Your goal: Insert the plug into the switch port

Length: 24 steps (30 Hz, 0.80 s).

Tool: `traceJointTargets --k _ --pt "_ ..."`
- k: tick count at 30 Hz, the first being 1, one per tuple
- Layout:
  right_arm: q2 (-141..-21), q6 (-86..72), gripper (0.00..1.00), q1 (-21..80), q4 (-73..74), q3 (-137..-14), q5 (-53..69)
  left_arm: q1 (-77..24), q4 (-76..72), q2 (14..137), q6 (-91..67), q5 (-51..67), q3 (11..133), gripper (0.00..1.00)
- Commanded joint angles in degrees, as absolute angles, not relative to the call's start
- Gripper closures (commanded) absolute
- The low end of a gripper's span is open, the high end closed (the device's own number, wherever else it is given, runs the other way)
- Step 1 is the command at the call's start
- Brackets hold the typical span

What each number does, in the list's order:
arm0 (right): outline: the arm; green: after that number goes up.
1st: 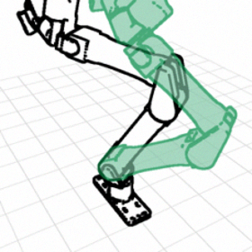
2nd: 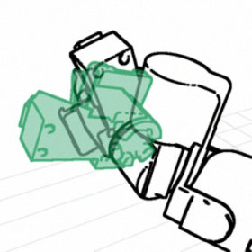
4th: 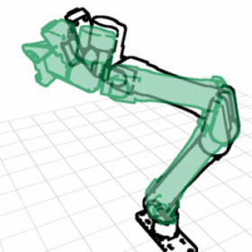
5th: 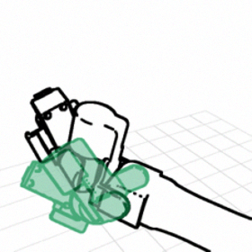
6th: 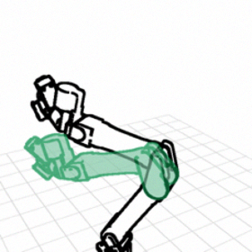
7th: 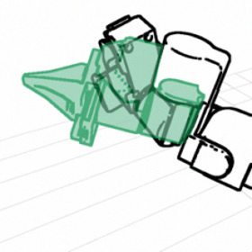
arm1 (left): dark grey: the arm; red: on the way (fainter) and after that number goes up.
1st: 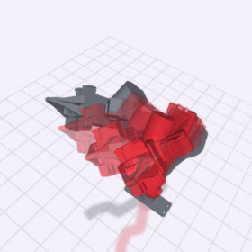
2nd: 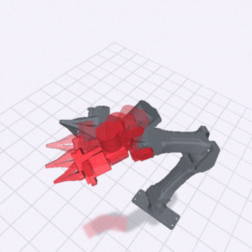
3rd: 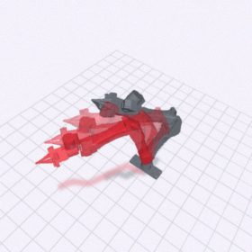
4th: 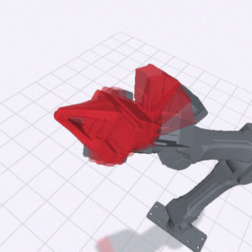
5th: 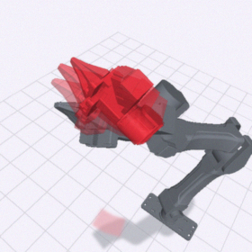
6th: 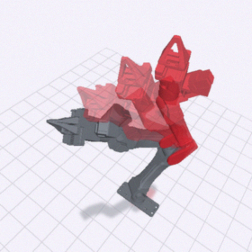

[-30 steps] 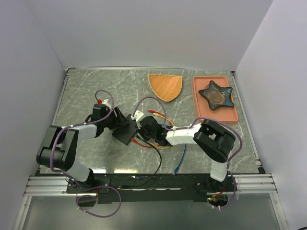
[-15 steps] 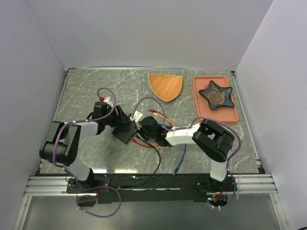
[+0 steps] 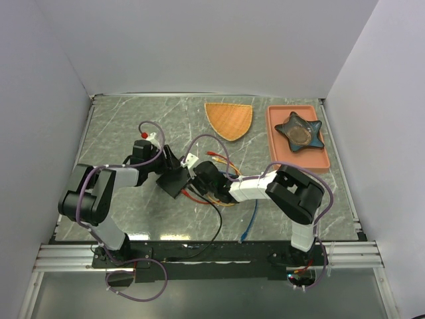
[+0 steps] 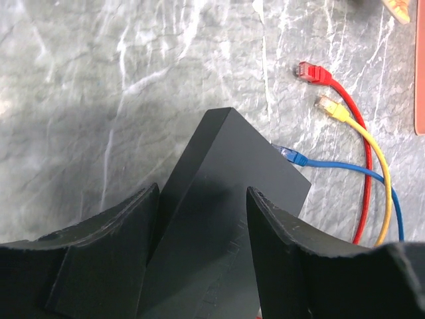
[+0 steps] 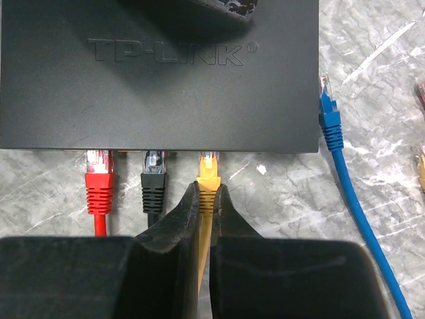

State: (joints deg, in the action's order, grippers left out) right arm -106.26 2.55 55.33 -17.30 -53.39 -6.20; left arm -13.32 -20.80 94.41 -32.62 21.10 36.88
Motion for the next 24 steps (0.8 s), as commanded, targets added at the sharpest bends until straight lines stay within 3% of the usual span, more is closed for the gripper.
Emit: traceJointTargets --k 1,24 --pt "-108.0 2.5 1.0 55.6 -26.7 -58.1 -3.5 -18.6 -15.4 98.6 -34.2 31.3 35.4 0.4" --pt "-109.1 4.4 1.0 55.5 -26.1 -63.7 -1.9 -24.1 -11.5 98.0 -32.6 39.4 36.7 0.47"
